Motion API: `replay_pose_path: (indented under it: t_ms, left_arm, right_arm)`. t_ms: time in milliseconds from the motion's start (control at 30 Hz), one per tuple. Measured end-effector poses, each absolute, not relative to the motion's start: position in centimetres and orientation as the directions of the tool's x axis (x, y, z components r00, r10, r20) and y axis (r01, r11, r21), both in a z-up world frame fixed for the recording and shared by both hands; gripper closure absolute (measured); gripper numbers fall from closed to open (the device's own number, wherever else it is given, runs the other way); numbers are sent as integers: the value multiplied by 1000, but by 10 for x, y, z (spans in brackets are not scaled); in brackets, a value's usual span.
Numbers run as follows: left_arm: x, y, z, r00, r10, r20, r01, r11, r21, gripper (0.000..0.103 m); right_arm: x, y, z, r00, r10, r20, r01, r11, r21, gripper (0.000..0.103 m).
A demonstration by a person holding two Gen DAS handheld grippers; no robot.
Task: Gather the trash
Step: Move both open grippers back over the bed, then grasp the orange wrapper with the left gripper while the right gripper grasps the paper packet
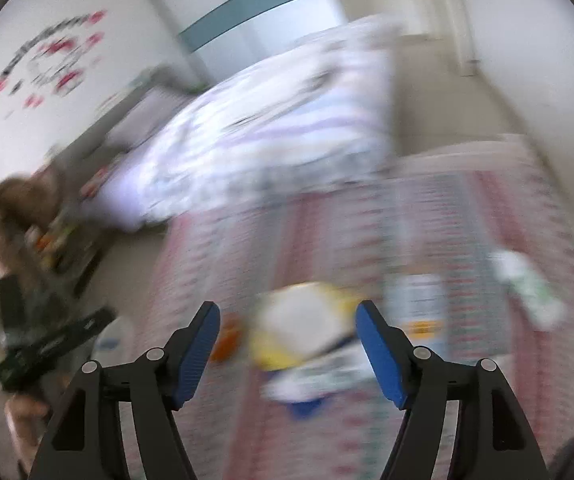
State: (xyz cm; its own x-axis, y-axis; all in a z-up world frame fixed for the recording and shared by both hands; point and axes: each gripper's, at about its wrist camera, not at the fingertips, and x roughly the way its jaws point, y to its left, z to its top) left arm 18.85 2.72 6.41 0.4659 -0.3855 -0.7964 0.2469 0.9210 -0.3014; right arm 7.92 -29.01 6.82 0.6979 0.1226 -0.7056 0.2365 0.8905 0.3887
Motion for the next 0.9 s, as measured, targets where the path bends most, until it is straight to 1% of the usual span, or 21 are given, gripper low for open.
replay_pose_path:
  t_ms: [67, 133, 167, 233, 300, 467, 567, 600, 633, 667, 700, 800, 867, 900]
  left_arm:
    - [181, -6, 53, 437, -367, -821, 311, 918, -244, 32]
    - [176, -34, 42, 412, -335, -847, 361, 914, -186, 32]
    - [173, -46, 34, 399, -308, -863, 381, 912, -150, 32]
    - [173, -65, 13, 373, -246, -895, 401, 912, -84, 32]
    - [175, -70, -1, 351, -215, -911, 394, 917, -64, 32]
    - [181, -73, -18, 342, -203, -918, 398, 916, -54, 32]
    - [183, -80, -27, 328, -200, -923, 408, 911, -52, 33]
    - [183, -81, -30, 323, -197, -926, 408, 912, -51, 37]
    - [183, -81, -33, 316, -192, -929, 408, 912, -49, 53]
    - [183, -83, -36, 304, -188, -934, 412, 910, -49, 64]
    - [184, -85, -40, 291, -184, -939, 414, 909, -50, 85]
    - [181, -83, -36, 306, -201, -931, 422, 905, -57, 89]
    - [181, -80, -28, 312, -235, -921, 421, 903, -88, 90]
    - [180, -76, -21, 311, -267, -912, 415, 902, -123, 90]
  right_arm:
    - [64, -325, 55, 690, 5, -724, 360, 866, 348, 31]
    - [50, -359, 37, 620, -130, -774, 517, 809, 278, 31]
    - [47, -370, 32, 595, -146, -790, 550, 790, 269, 31]
    - [41, -391, 30, 596, -134, -792, 565, 771, 295, 31]
    - [37, -400, 28, 596, -131, -792, 567, 767, 299, 31]
    - [41, -401, 5, 490, -87, -867, 579, 776, 250, 30]
    - [39, -395, -7, 475, -38, -879, 560, 784, 269, 30]
    - [39, -394, -8, 477, -30, -879, 558, 782, 276, 31]
    - [39, -394, -9, 474, -28, -880, 560, 781, 277, 30]
    - [39, -394, -12, 461, -32, -887, 569, 778, 268, 30]
    - [39, -395, -15, 446, -35, -894, 575, 777, 257, 30]
    - [41, -398, -28, 396, -32, -918, 597, 768, 232, 30]
    - [42, -398, -32, 385, -28, -923, 602, 766, 227, 30]
    - [42, -397, -34, 376, -30, -926, 603, 767, 220, 30]
